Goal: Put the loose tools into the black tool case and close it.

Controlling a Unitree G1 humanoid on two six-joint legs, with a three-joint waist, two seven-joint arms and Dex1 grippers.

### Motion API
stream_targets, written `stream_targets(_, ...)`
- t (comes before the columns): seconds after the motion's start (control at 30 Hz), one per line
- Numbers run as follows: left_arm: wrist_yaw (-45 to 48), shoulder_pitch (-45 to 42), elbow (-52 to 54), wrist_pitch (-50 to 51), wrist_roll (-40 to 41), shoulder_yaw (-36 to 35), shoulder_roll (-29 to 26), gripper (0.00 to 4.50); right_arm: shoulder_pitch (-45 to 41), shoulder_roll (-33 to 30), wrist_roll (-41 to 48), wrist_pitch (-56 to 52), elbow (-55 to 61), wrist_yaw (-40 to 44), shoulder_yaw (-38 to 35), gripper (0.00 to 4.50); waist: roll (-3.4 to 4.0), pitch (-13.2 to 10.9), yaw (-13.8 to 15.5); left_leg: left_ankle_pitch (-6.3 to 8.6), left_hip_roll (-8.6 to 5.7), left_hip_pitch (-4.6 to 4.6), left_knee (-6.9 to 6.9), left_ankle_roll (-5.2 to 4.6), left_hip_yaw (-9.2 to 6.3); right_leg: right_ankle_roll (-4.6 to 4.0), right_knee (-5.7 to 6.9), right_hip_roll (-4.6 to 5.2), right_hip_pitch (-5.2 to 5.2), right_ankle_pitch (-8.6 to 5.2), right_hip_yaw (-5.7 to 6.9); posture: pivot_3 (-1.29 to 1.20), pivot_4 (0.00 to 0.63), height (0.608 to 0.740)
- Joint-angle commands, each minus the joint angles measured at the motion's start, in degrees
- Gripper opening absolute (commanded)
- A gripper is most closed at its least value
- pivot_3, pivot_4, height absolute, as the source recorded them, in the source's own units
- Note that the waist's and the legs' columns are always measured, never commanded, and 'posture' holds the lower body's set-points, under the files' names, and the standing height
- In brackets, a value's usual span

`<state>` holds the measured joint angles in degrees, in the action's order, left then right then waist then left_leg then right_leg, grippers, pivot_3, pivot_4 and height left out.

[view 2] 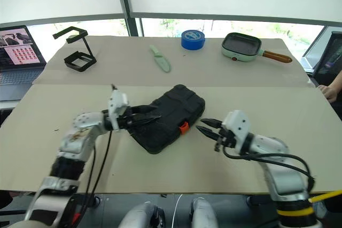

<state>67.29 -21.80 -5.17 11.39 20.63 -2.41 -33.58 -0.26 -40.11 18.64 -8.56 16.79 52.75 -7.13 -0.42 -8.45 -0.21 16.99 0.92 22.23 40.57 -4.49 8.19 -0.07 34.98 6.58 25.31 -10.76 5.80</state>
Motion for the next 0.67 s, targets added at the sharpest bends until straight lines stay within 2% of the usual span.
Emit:
stream_targets(0.03,0.2,3.0,1.3,-5.3,-0.5,-5.1,-4.8,4.01,0.9,-1.7,-1.8,14.2,-3.7,4.0,-4.0,3.17,0.00,-0.1,0.2,0.00,-0.02,0.02,0.00,0.01,0.01,0.04,0.00,0.01,0.01,-0.02,-0.01,0.00,0.150,0.740)
stream_targets(0.07,-0.8,4.8,-1.9,-8.7,-2.1,-7.6,-7.2,4.47,0.1,-0.3,0.4,20.4,-7.2,6.0,-6.1,3.62,-0.02,-0.2,0.3,0.06,-0.03,-0.01,0.00,0.08,0.02,0.06,-0.01,0.02,-0.01,-0.03,-0.01,0.00,0.150,0.740)
stream_targets(0.13,-2.0,8.9,-5.4,-9.6,-2.8,-11.0,-10.5,4.50,1.0,-3.0,-1.5,24.7,-13.7,8.6,-6.6,4.29,-0.01,-0.3,0.2,0.21,-0.02,-0.01,0.01,0.33,0.04,0.08,-0.04,0.01,-0.01,-0.02,-0.01,0.00,0.150,0.740)
stream_targets(0.17,-3.3,10.6,-6.0,-10.3,-3.9,-11.6,-11.5,4.50,1.2,-3.7,-0.3,23.7,-15.7,10.1,-6.9,4.46,0.00,-0.3,0.2,0.22,-0.02,-0.05,0.01,0.32,0.09,0.08,-0.03,0.00,-0.01,-0.02,-0.03,0.00,0.150,0.740)
stream_targets(0.23,-3.9,13.7,-4.8,-11.7,-4.8,-11.9,-12.6,4.50,0.3,-3.2,2.2,24.6,-19.0,11.1,-8.0,4.46,-0.02,-0.4,0.3,0.22,-0.01,-0.04,0.00,0.26,0.08,0.08,-0.02,0.02,0.01,-0.05,-0.02,0.00,0.150,0.740)
stream_targets(0.4,-7.5,21.6,-0.8,-13.5,-6.7,-14.4,-13.8,4.50,-0.4,-3.9,0.8,31.6,-26.1,13.6,-8.1,4.46,0.01,-0.5,1.0,0.29,-0.05,0.05,-0.02,0.32,0.06,-0.22,-0.05,0.30,0.05,0.09,0.11,0.00,0.150,0.740)
stream_targets(0.67,-10.9,24.6,1.1,-17.2,-6.9,-15.0,-11.4,4.50,-1.9,-2.4,0.5,32.6,-28.2,11.2,-6.9,4.46,0.03,-0.5,0.9,0.22,-0.09,-0.04,-0.29,0.52,0.08,-0.22,-0.04,0.41,0.06,0.02,0.20,0.00,0.150,0.740)
